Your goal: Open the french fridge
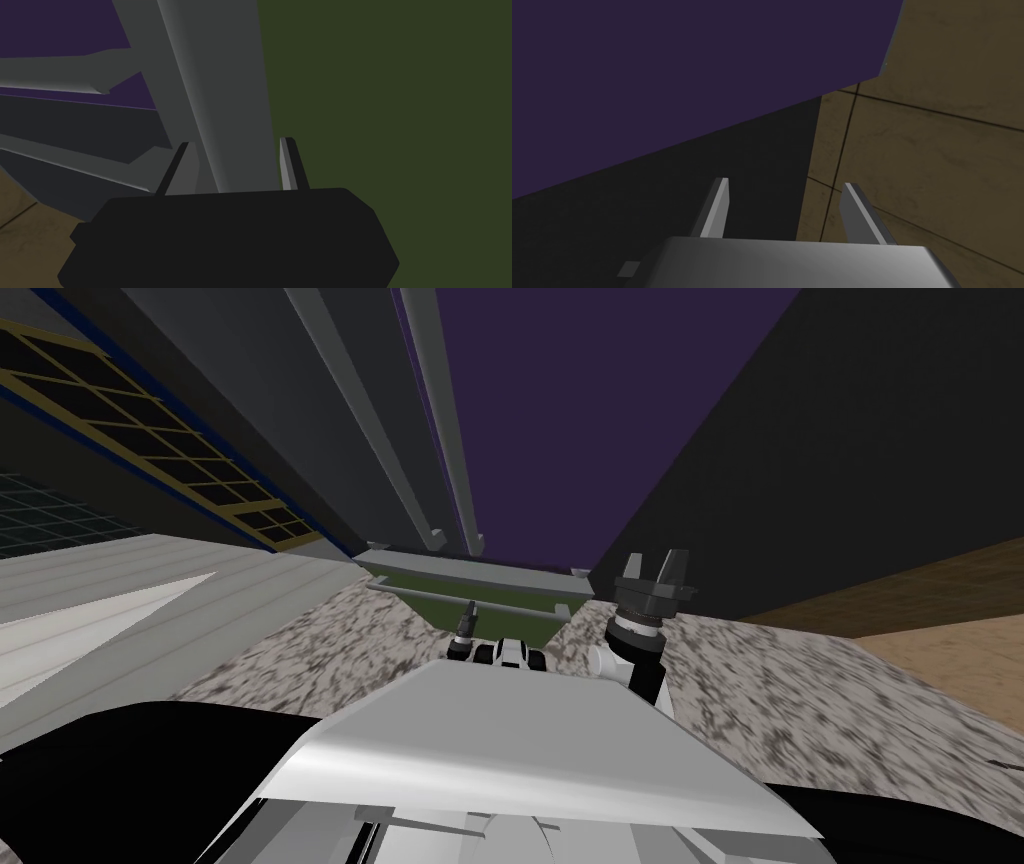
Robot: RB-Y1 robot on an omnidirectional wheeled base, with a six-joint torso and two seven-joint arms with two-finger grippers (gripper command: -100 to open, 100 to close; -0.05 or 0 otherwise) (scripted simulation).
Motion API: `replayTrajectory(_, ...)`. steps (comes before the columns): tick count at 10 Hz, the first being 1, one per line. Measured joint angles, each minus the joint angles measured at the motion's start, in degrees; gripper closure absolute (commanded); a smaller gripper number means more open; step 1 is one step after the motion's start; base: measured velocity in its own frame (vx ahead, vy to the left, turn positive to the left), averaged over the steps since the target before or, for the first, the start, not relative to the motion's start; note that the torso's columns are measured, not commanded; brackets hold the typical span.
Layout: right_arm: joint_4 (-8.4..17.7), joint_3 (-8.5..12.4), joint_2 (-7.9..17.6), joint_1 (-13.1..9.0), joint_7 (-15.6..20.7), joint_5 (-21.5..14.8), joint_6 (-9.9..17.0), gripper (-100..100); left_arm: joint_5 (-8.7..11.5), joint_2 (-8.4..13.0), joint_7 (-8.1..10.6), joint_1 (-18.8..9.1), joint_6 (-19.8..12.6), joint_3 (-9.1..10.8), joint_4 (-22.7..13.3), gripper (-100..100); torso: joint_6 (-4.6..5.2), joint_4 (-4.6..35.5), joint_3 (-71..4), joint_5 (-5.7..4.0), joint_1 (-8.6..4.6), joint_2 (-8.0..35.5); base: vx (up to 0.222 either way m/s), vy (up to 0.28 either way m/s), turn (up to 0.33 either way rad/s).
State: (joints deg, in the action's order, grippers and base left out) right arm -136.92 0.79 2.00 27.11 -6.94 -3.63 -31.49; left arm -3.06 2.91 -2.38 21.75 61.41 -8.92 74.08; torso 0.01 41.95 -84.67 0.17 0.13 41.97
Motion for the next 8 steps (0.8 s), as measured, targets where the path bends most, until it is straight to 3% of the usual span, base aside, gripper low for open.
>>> replayTrajectory(8, 0.0, 0.0, 0.0, 0.0, 0.0, 0.0, 0.0, 0, -0.4, 0.6, 0.50, 2.3, 0.3, -0.94, 2.2, 100, -0.02, 0.2, 0.1, -0.08, -0.11, 0.3, -0.165, 0.007, 0.020)
